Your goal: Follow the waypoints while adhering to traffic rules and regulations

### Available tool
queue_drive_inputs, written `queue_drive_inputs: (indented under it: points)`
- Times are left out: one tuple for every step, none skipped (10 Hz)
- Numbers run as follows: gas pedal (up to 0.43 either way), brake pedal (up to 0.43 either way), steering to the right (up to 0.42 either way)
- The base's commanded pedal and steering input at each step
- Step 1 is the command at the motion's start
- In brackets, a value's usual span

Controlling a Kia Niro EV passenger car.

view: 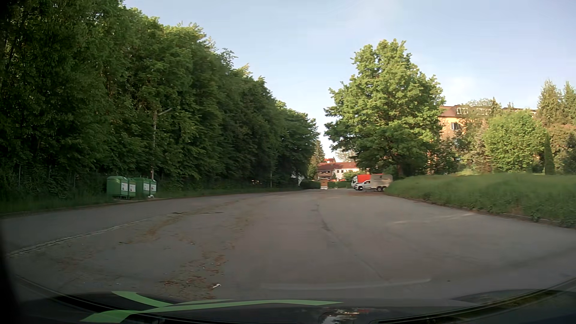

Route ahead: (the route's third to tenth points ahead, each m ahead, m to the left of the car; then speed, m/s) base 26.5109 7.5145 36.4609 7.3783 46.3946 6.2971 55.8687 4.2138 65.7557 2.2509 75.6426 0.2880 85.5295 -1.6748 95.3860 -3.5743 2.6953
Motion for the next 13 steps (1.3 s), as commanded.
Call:
queue_drive_inputs:
  points:
    - [0.197,0.000,-0.511]
    - [0.197,0.000,-0.442]
    - [0.197,0.000,-0.376]
    - [0.197,0.000,-0.328]
    - [0.197,0.000,-0.266]
    - [0.197,0.000,-0.195]
    - [0.197,0.000,-0.126]
    - [0.197,0.000,-0.071]
    - [0.197,0.000,-0.031]
    - [0.197,0.000,-0.020]
    - [0.197,0.000,-0.008]
    - [0.189,0.000,0.014]
    - [0.169,0.000,0.029]
